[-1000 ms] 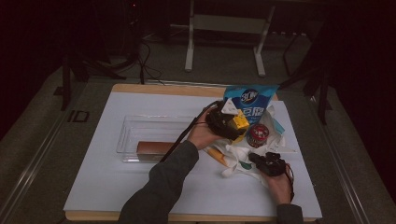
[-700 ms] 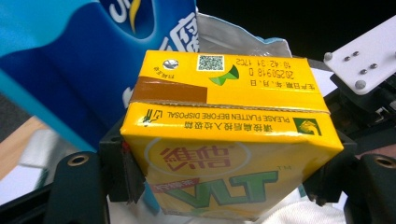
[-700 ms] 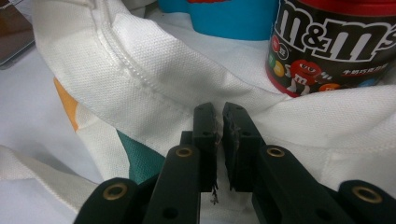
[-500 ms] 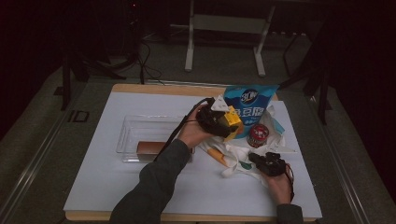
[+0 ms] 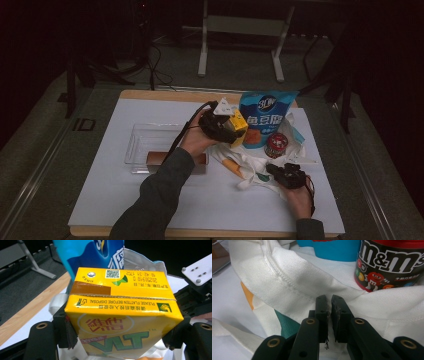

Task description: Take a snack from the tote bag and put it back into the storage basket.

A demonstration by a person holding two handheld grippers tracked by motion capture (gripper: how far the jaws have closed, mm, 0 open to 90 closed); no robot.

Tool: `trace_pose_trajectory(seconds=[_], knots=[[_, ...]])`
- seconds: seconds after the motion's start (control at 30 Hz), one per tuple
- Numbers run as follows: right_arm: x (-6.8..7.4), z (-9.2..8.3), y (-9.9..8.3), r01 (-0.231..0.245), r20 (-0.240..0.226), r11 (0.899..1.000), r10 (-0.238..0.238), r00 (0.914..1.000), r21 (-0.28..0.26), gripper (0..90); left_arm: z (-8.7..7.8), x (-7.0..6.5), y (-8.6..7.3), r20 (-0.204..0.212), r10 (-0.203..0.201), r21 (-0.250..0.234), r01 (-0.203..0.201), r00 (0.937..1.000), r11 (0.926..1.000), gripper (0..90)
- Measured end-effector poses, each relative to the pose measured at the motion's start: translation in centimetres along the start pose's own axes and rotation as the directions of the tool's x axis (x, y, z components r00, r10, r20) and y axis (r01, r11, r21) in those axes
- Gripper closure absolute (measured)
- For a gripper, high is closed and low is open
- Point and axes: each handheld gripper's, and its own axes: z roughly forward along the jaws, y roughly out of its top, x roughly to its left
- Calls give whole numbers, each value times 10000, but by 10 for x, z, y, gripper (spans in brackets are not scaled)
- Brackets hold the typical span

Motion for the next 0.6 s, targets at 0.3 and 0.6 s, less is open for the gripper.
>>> trace_pose_trajectory(seconds=[0.3, 0.6], knots=[[0, 0, 0, 18, 5, 10000, -18, 10000, 6, 838, -10, 9, -7, -272, -207, 48, 208, 9994, 9998, 285], [0, 0, 0, 20, 13, 10000, -20, 10000, 8, 838, -20, 17, -14, -549, -338, 106, 345, 9979, 9993, 285]])
